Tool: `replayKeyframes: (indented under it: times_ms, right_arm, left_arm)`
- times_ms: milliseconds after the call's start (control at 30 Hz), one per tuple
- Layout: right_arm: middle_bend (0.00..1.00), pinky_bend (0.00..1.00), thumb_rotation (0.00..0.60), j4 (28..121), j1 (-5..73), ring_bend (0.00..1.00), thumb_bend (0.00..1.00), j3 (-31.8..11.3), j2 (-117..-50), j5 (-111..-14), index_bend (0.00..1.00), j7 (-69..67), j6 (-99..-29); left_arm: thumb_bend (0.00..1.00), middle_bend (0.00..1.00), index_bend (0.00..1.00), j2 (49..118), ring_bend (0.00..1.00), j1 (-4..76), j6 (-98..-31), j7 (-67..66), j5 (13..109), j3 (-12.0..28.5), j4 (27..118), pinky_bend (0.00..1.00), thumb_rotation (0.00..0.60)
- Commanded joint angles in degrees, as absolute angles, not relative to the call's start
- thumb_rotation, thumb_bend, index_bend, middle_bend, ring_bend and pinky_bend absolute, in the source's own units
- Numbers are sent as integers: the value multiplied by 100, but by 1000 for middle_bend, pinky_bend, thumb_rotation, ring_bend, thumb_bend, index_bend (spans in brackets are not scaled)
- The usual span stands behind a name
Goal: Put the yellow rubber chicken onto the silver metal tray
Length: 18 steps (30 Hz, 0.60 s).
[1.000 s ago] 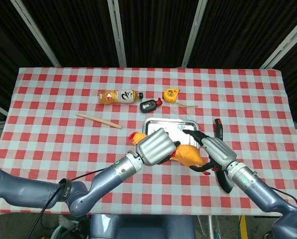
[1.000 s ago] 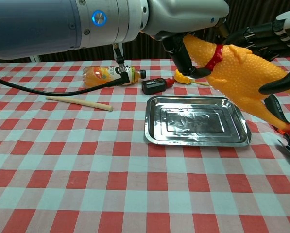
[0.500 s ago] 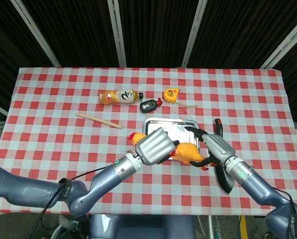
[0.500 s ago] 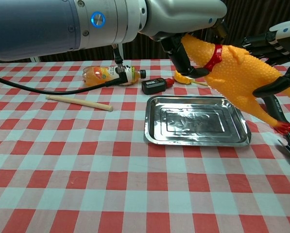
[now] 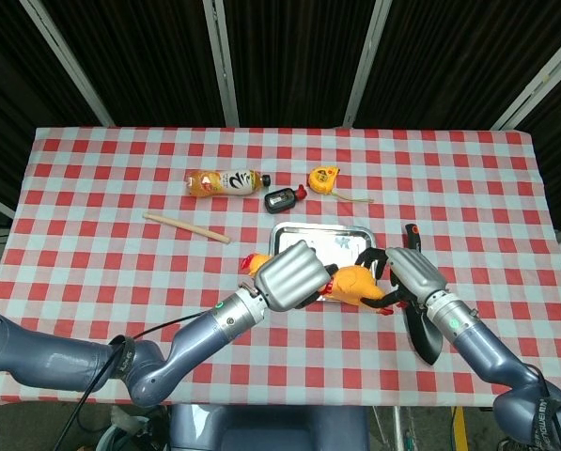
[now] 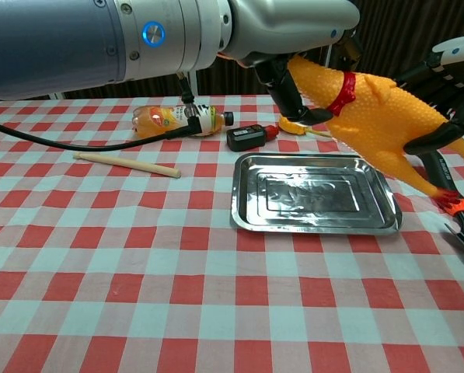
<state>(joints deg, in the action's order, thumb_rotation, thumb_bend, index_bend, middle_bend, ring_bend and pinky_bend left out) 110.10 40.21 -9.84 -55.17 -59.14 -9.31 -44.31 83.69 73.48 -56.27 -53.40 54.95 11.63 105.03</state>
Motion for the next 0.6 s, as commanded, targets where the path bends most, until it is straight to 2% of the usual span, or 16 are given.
replayKeyframes:
  times_ms: [33, 200, 300, 367, 467, 600]
  right_arm:
    - [543, 685, 600, 11041, 4042, 576, 255, -964, -5583, -5697, 681, -680, -4577]
    - [684, 797, 600, 11090, 4046, 715, 367, -946, -5659, -5507, 844, -390, -4747]
    - [785, 884, 600, 11113, 4042, 815, 516, -937, -5711, -5474, 956, -250, -4843]
    - [820, 915, 600, 11127, 4034, 850, 584, -933, -5744, -5457, 985, -178, -4898]
    - [893, 982, 600, 11140, 4016, 919, 755, -934, -5791, -5432, 1000, -58, -5011]
    - [911, 998, 600, 11192, 3969, 936, 801, -957, -5808, -5417, 1000, 2, -5140]
  left_arm:
    - [649, 716, 599, 8366, 648, 7349, -5641, -5299, 5516, 1152, 10491, 726, 600]
    - [645, 715, 598, 8386, 648, 7350, -5639, -5223, 5577, 1109, 10438, 726, 600]
    - [645, 715, 597, 8429, 647, 7351, -5637, -5179, 5617, 1083, 10381, 726, 600]
    - [645, 715, 597, 8453, 647, 7345, -5645, -5137, 5654, 1076, 10352, 726, 600]
    - [645, 715, 597, 8477, 647, 7329, -5665, -5069, 5717, 1068, 10310, 726, 600]
    - [645, 715, 596, 8502, 647, 7309, -5681, -5014, 5760, 1054, 10246, 726, 600]
